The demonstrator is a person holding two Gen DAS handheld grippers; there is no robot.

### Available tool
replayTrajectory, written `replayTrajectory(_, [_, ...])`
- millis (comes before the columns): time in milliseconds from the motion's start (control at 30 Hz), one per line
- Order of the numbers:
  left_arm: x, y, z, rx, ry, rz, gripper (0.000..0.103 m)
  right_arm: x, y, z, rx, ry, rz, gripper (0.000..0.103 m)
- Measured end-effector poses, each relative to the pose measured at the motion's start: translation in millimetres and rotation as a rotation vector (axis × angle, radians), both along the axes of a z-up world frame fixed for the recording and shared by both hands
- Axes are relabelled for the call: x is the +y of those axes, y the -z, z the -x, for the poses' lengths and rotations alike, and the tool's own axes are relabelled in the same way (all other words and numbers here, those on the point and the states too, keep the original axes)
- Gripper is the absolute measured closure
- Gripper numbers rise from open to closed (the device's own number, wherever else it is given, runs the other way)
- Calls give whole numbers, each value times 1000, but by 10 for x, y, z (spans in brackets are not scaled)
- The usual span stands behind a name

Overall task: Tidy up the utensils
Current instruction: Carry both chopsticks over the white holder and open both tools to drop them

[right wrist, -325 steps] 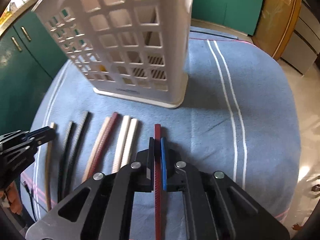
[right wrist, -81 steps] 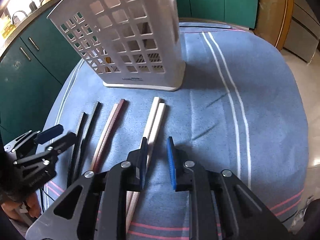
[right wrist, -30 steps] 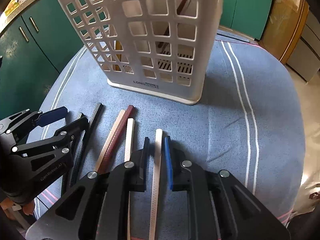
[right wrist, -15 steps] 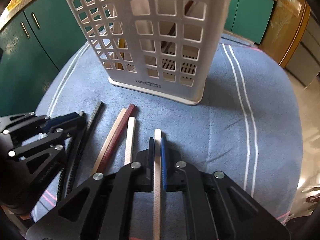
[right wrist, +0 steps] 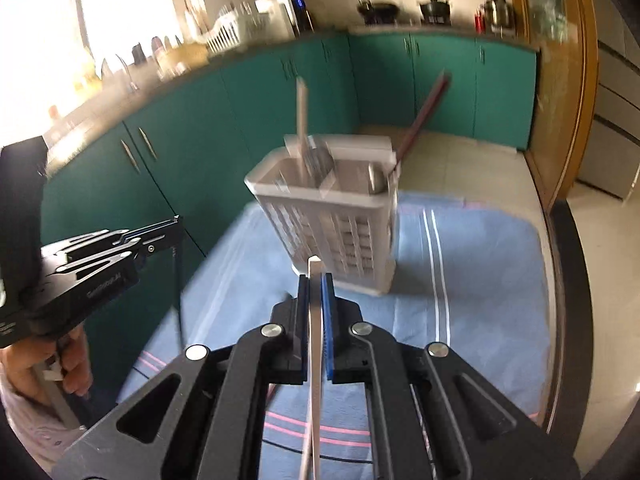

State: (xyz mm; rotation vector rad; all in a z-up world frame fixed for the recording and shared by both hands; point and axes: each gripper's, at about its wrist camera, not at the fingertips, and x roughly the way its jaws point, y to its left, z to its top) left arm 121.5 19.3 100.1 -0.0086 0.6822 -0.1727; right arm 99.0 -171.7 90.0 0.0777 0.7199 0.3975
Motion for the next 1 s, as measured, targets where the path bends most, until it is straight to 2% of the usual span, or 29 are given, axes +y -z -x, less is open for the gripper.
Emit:
replayTrajectory(100, [34,-326,97,-72,-2,15,97,-38,-297,150,-65,-8,-15,96])
replayTrajectory(267, [46,-877,140,-177,2,-34,97,-35,-916,146,-153,-42,-37,96])
replayTrajectory(467, [-9,-1677,115,-334,-14,-77,97,48,-1680,-34,-313,27,4,96])
replayTrajectory(600, [-140,-2056,-43,-431,-26,-83,97,-12,-1954,-270,-373,92,-29,96])
replayTrajectory(667, [-213,-2098,-129,-440,-27,-75,97,-77,-2001,-380,-406,134,-54,96])
replayTrajectory(767, [-307,-1989,-282,-415,-7,-35,97,-158,-1886,-518,-404,174,-77,96])
replayTrajectory(867, [-407,-1720,-512,-359,20,-6,97,-150,-1627,-675,-378,178,-68,96])
replayTrajectory(1000, [-482,-1304,-755,-282,14,-4,97,-108,-1252,-898,-330,164,-48,96])
